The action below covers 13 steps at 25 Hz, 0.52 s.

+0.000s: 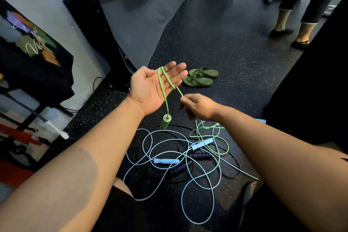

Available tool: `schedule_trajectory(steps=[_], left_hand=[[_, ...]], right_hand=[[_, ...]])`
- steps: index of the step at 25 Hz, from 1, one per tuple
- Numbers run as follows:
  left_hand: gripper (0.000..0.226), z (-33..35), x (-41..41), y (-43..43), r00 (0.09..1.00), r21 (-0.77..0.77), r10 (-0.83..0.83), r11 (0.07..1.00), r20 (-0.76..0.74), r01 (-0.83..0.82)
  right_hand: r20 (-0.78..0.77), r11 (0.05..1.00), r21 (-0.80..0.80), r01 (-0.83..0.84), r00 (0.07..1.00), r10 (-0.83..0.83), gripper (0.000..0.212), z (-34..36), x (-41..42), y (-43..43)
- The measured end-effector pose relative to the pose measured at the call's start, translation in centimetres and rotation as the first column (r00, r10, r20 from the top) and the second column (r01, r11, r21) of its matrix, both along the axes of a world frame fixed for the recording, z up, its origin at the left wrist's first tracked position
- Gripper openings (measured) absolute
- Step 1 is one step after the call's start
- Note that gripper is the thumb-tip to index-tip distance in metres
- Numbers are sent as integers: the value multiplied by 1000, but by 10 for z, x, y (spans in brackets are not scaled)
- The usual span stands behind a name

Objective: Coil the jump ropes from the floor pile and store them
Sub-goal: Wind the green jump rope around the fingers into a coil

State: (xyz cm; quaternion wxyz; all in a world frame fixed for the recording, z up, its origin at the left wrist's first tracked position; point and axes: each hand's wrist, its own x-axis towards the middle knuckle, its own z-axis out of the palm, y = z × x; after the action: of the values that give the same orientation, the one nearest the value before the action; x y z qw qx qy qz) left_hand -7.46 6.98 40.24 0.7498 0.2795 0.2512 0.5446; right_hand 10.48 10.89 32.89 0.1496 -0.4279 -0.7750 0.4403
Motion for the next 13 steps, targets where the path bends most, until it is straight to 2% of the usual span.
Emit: schedule_trajectory(steps=[3,6,10,13], left_hand=[[57,-4,-11,9,993,7,103,995,-55,-103],[57,-15,-16,16,958,-5,161,986,-239,-167],[59,-26,-8,16,870,-29,114,989,-480,-146],[66,-28,3,9,828,-62,-68,997,-556,40]], right_hand=[[208,984,72,-163,967,145,28,10,-1,-2],[344,922,260,-287,920,189,31,29,-3,-3],[326,816,466,-342,924,201,38,40,-6,-4],[287,771,549,-323,939,189,37,45,-5,-4]])
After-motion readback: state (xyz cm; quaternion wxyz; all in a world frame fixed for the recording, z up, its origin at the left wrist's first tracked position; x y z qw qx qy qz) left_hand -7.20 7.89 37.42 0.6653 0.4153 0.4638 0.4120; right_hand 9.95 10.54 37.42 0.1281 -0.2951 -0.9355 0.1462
